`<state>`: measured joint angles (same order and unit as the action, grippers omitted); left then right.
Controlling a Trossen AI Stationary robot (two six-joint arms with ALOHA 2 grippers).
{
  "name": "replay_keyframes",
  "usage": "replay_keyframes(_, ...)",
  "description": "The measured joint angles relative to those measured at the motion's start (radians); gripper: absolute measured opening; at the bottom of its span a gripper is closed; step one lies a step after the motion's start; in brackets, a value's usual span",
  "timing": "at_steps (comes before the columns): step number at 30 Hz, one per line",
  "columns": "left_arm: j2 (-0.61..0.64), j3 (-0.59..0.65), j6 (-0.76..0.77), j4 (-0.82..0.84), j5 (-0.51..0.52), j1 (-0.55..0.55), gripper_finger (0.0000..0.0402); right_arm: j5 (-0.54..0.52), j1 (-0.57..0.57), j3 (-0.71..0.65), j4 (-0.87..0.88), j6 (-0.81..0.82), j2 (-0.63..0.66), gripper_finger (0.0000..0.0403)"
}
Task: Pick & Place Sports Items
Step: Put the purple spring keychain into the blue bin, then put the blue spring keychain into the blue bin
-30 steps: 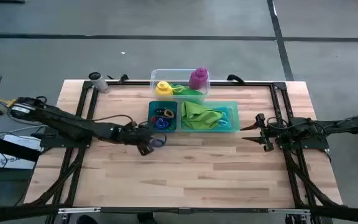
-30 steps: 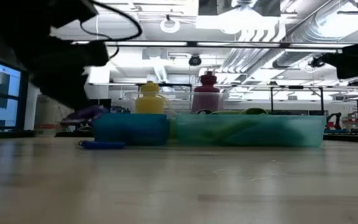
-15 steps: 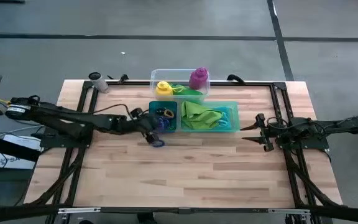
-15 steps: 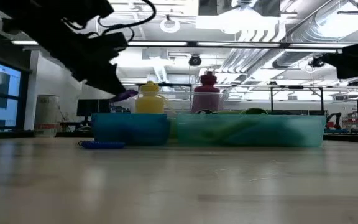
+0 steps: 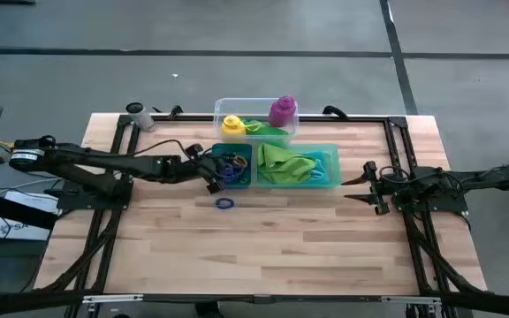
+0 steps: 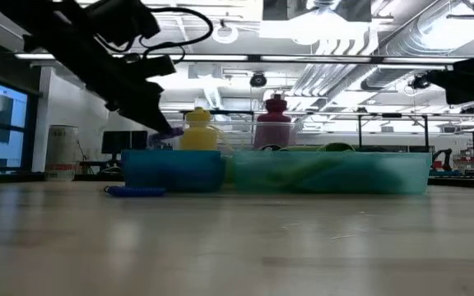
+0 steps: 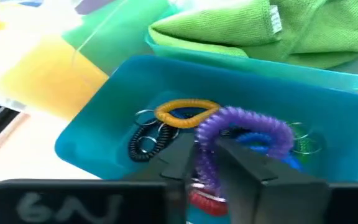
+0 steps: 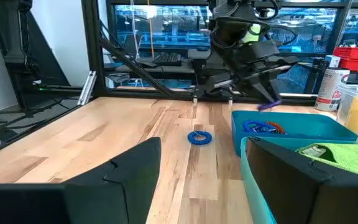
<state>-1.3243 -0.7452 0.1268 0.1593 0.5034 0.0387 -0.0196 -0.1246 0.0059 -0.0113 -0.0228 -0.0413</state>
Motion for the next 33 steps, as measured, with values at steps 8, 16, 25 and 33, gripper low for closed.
replay_keyframes(8, 0.000, 0.000, 0.001, 0.001, 0.000, -0.021, 0.0141, 0.000, 0.000, 0.000, 0.000, 0.000, 0.000, 0.0189)
replay_keyframes(16, 0.000, 0.000, 0.105, 0.005, -0.001, -0.081, 0.0165, 0.000, 0.000, 0.000, 0.000, 0.000, 0.000, 0.0189)
replay_keyframes(25, 0.000, 0.000, 0.289, 0.078, -0.003, -0.195, 0.0156, 0.000, 0.000, 0.000, 0.000, 0.000, 0.000, 0.0189)
replay_keyframes(33, 0.000, 0.000, 0.370, 0.082, -0.003, -0.312, 0.0154, 0.000, 0.000, 0.000, 0.000, 0.000, 0.000, 0.0189)
